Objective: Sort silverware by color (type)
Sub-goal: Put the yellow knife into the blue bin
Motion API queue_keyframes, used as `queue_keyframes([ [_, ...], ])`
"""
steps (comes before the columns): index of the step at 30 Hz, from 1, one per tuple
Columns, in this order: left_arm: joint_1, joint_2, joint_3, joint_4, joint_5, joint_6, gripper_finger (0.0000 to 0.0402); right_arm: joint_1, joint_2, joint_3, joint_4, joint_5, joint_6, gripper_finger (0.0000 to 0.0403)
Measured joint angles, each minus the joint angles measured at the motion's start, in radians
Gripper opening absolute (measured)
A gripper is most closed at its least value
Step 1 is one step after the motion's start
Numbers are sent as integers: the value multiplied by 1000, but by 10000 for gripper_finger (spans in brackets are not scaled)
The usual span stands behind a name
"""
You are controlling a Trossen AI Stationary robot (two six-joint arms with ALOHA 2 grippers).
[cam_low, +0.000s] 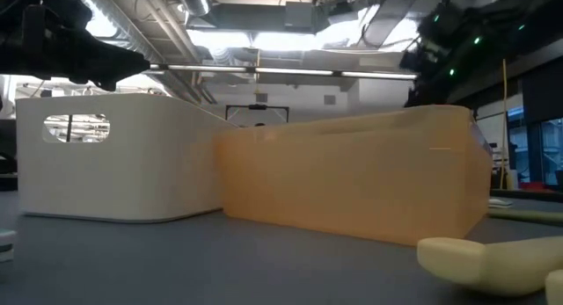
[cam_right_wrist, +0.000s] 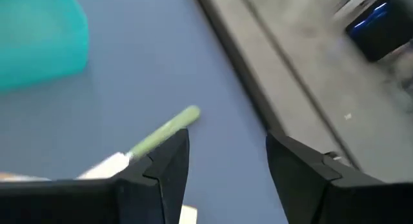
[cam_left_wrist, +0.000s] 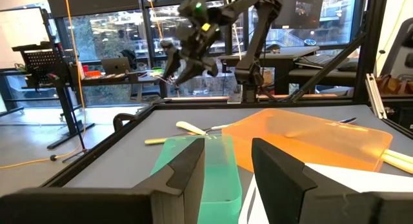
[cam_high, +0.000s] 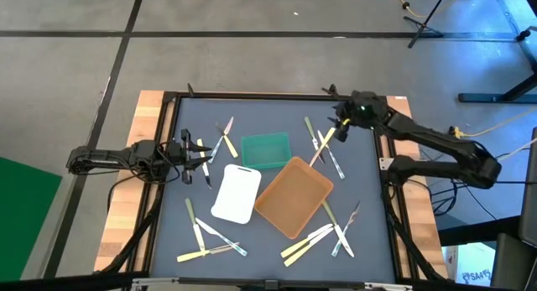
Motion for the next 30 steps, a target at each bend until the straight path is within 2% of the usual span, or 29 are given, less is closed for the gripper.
queue_keyframes([
  [3, 0, 0, 0, 0, 0, 0, 123, -49, 70, 0, 0, -78, -35, 193],
  [6, 0, 0, 0, 0, 0, 0, 123, -77, 135, 21, -32, -111, -70, 193],
  [18, 0, 0, 0, 0, 0, -4, 123, -84, 361, 305, -335, -187, -417, 193],
  [24, 0, 0, 0, 0, 0, -4, 123, -83, 448, 348, -476, -176, -535, 193],
  [30, 0, 0, 0, 0, 0, -4, 123, -83, 510, 348, -507, -149, -594, 193],
])
